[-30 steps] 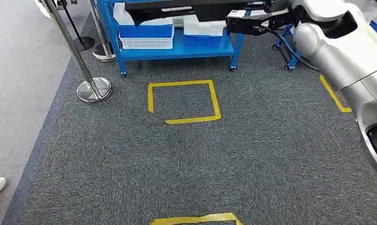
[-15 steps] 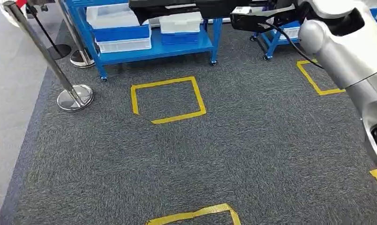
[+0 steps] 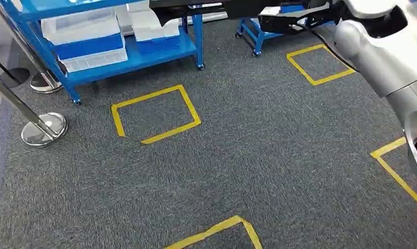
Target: Take the parts from the cabinet and place them on the table.
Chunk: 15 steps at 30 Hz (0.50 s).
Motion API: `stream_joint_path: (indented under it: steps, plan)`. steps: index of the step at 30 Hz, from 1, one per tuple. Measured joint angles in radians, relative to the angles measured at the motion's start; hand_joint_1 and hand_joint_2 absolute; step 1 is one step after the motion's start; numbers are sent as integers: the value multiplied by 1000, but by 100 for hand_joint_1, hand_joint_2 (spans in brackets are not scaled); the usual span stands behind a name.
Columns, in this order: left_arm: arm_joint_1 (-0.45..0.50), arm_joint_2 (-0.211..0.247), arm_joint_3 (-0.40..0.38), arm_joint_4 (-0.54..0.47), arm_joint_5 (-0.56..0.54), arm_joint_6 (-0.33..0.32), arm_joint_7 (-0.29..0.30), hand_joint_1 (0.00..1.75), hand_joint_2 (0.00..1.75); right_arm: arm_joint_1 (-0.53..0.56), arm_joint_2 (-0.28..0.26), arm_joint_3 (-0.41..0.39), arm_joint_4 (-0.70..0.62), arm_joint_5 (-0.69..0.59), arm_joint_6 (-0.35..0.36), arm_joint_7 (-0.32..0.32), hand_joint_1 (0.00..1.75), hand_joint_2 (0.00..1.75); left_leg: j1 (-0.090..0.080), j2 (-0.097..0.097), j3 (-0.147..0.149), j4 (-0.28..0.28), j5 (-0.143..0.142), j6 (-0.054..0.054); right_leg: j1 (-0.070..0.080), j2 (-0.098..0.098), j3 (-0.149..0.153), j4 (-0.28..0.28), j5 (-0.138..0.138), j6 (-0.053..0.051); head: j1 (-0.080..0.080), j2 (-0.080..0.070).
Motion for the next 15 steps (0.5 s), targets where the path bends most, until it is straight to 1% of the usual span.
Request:
stream_joint_path:
  steps: [1,2,3,4,5,6,7,8,9,10,11,12,13,14,15]
  plan:
    - [0,-1,1,0,0,-1,0,0,175,-5,-3,1,0,6,3,2,175,175,0,19,7,-6,5,6,3,-52,-8,17,-16,1,1,0]
    - [1,-1,1,0,0,-2,-2,0,175,-13,-1,5,1,10,8,4,175,175,-1,29,6,-11,7,14,5,-102,-29,62,-50,3,3,0]
    - [1,-1,2,0,0,-3,-2,0,175,-23,0,11,1,14,9,6,175,175,-3,42,4,-11,7,15,4,-132,-63,138,-90,8,4,0]
    - [1,0,2,0,0,-4,-2,0,175,-26,1,14,1,18,10,9,175,175,-4,55,5,-10,7,16,0,-146,-100,223,-128,11,3,0]
    - [2,0,3,0,0,-5,-2,0,175,-27,1,18,1,20,11,10,175,175,-4,69,4,-10,5,16,-3,-152,-132,294,-151,15,4,0]
    - [2,0,4,0,0,-5,-2,0,175,-27,1,19,2,20,15,10,175,175,-4,82,5,-9,4,15,-7,-155,-142,317,-150,18,3,0]
    - [2,0,4,0,0,-6,-2,0,175,-27,1,21,3,21,17,10,175,175,-3,93,7,-9,2,14,-11,-159,-128,291,-127,20,3,0]
    - [1,0,4,0,0,-6,-2,0,175,-29,1,25,3,22,17,10,175,175,-3,106,10,-8,-1,12,-13,-165,-88,220,-86,21,4,0]
    - [1,-1,4,0,0,-6,-2,0,175,-33,1,27,3,22,17,10,175,175,-2,118,14,-6,-6,8,-12,-183,-33,121,-41,20,3,0]
    - [1,-1,4,0,0,-6,-2,0,175,-38,2,29,3,22,17,10,175,175,-4,128,18,-4,-11,3,-9,-230,16,30,-11,16,4,0]
    - [1,-1,5,0,0,-6,-2,0,175,-46,3,30,3,23,17,10,175,175,-14,137,16,0,-17,-5,12,-265,25,5,-27,14,4,0]
    - [1,0,5,0,0,-6,-2,0,175,-48,10,34,3,26,18,11,175,175,-15,145,19,-1,-17,-8,8,-242,21,5,-24,4,2,0]
    - [-1,0,6,0,0,-5,-2,0,175,-49,9,35,5,32,19,13,175,175,-19,157,23,-2,-19,-12,9,-234,19,6,-25,1,3,0]
    - [-1,0,6,0,1,-3,-2,0,175,-49,8,35,7,38,20,14,175,175,-19,171,25,-5,-21,-15,11,-220,16,8,-25,-3,3,0]
    - [-2,-1,6,0,2,0,-2,0,175,-52,8,36,9,43,19,16,175,175,-17,186,30,-4,-24,-23,9,-204,16,2,-21,-11,3,0]
